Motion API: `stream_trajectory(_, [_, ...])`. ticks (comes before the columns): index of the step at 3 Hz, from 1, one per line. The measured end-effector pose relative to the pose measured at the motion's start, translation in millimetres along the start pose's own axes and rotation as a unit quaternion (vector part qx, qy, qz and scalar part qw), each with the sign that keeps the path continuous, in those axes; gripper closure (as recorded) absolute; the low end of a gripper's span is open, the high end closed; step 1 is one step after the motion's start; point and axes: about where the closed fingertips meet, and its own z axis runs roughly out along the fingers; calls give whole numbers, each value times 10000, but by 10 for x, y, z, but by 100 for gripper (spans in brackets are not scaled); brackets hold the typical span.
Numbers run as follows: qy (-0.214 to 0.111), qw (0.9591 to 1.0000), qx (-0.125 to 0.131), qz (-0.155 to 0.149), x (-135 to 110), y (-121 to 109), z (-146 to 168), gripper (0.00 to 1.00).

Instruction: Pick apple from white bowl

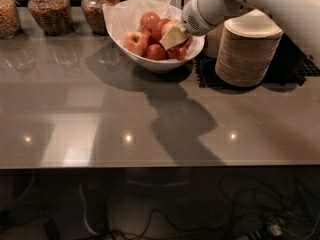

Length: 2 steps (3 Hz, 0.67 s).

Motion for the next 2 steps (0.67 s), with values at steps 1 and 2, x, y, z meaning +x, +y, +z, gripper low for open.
stream_trajectory(1, [-477, 9979, -155, -412, -42, 46, -264, 100])
stream_trajectory(2, [-710, 9931, -379, -858, -31, 180, -624, 100])
